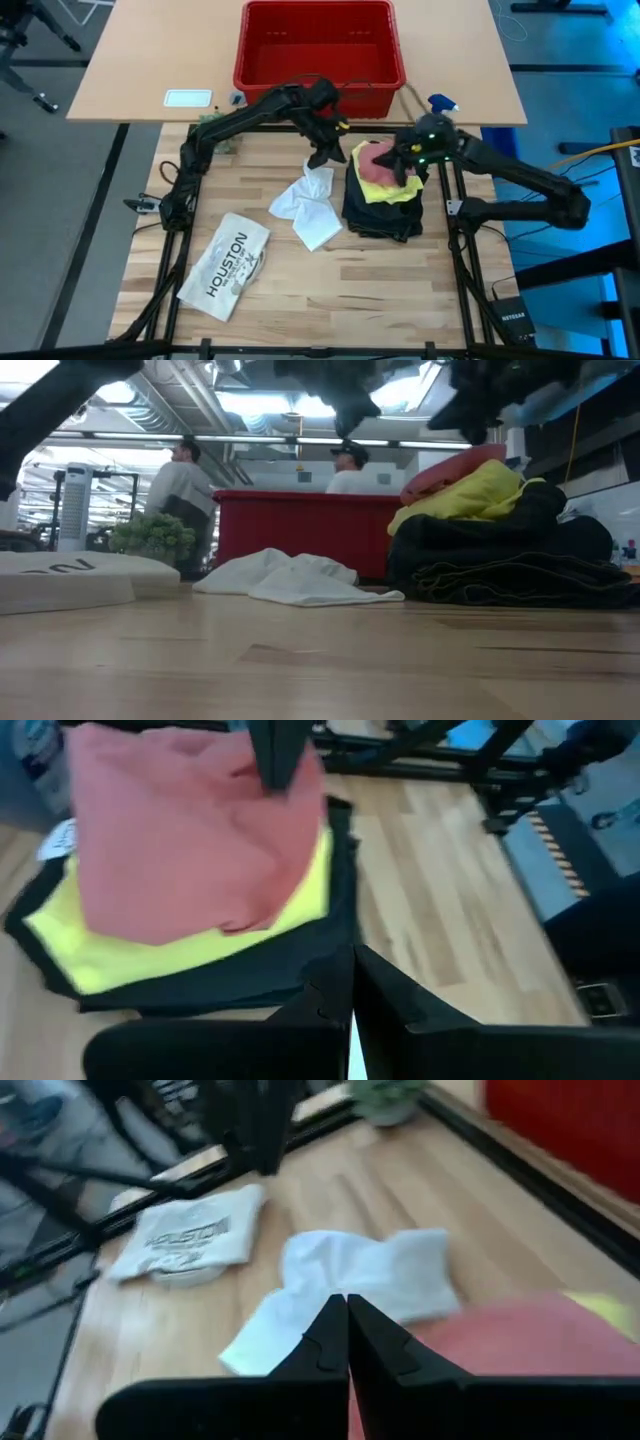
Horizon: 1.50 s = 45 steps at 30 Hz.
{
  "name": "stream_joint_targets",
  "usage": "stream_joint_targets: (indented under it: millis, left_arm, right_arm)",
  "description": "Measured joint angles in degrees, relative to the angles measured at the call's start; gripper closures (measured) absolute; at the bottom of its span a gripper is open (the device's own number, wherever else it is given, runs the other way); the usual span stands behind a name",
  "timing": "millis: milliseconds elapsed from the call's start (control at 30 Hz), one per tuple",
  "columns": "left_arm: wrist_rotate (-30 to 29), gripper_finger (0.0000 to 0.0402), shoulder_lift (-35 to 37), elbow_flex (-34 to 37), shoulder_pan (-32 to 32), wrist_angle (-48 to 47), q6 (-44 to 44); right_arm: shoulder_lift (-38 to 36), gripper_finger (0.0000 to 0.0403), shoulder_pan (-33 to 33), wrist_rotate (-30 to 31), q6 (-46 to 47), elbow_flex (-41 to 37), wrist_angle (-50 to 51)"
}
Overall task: Fold laundry
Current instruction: Fold the white panty
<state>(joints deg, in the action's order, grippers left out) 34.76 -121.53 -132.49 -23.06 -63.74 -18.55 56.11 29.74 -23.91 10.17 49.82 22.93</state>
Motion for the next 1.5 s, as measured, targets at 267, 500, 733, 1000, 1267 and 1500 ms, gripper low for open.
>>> stream_joint_targets:
  millis: [267,500,733,1000,1267,1500]
  left_arm:
    - [-3.39,0.0402,9.15,6.13,2.81,3.57,5.18]
    - [-6.83,0.0402,25.21,26.99,2.42,23.37,12.96]
    - [-12.39,0.0401,38.06,50.88,1.47,33.75,17.88]
    - [-10.88,0.0401,50.49,79.47,1.06,55.44,27.71]
    - [-10.84,0.0401,58.00,91.33,0.37,52.77,30.46]
    - [-10.98,0.0363,66.08,99.28,-4.79,51.16,33.50]
  right_arm:
    - [14.30,0.0403,-8.31,-2.72,-3.89,2.02,-7.87]
    - [22.41,0.0403,-12.47,-2.70,-5.94,9.53,-7.73]
    - [25.57,0.0403,-12.46,2.79,-6.42,16.95,-7.92]
    - [35.76,0.0402,-15.23,3.74,-7.70,23.26,-7.68]
    - [47.31,0.0329,-16.72,1.03,-7.87,30.26,-8.75]
    - [54.59,0.0219,-16.65,1.27,-8.23,34.78,-9.40]
